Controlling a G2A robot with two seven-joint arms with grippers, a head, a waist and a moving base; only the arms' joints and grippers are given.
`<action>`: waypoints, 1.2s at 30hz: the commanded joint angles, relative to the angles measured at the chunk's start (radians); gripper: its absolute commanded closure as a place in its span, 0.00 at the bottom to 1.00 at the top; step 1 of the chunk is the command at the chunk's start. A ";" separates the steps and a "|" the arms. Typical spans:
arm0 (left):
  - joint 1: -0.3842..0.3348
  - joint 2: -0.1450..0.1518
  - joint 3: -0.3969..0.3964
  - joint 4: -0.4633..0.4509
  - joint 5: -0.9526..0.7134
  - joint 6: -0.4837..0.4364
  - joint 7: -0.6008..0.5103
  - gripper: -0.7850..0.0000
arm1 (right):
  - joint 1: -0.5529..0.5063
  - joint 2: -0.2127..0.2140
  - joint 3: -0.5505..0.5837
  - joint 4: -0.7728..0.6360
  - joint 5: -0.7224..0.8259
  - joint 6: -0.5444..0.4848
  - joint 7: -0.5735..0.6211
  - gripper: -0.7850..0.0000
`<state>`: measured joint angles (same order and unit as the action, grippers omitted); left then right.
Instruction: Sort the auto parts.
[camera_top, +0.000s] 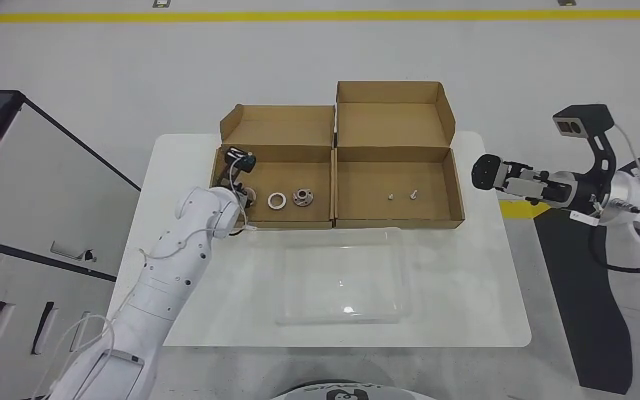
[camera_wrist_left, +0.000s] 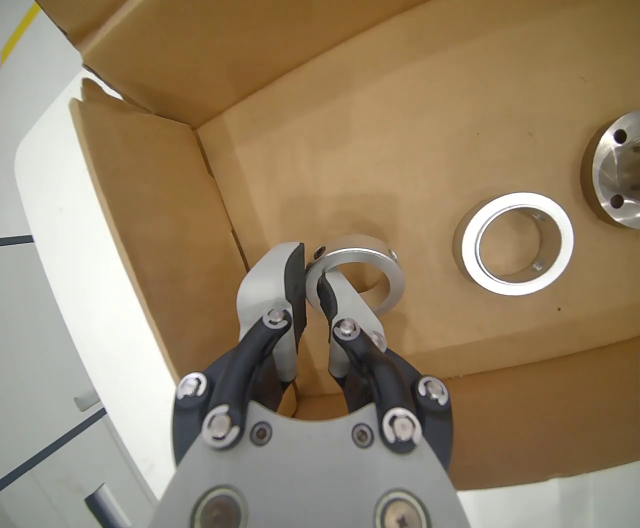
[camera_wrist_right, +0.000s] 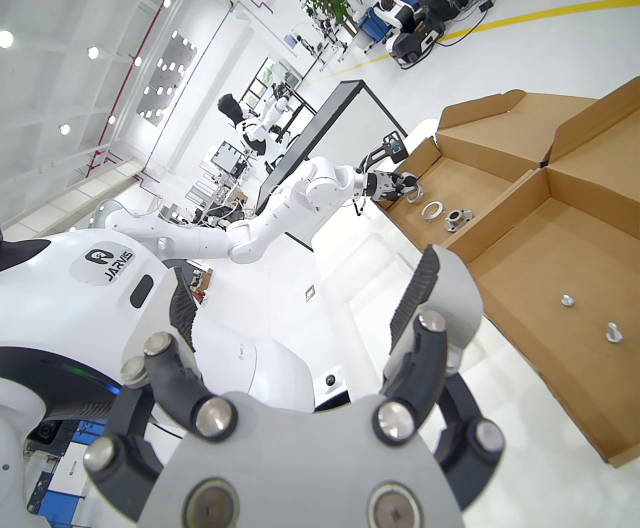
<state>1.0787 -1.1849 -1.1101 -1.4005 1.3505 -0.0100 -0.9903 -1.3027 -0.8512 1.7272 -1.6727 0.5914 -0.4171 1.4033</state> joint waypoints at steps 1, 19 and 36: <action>-0.001 -0.001 0.001 0.010 0.005 -0.002 0.002 1.00 | 0.000 0.000 0.000 0.000 0.000 0.000 0.000 0.00; -0.017 -0.015 0.006 0.034 -0.001 -0.018 0.009 0.82 | 0.000 0.000 0.000 0.000 0.000 0.000 0.000 0.00; 0.015 -0.017 -0.037 -0.038 -0.038 -0.023 0.033 0.00 | 0.000 0.000 0.000 0.000 0.000 0.000 0.000 0.00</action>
<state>1.0898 -1.2022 -1.1418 -1.4282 1.3145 -0.0331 -0.9592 -1.3027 -0.8512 1.7272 -1.6727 0.5914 -0.4171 1.4033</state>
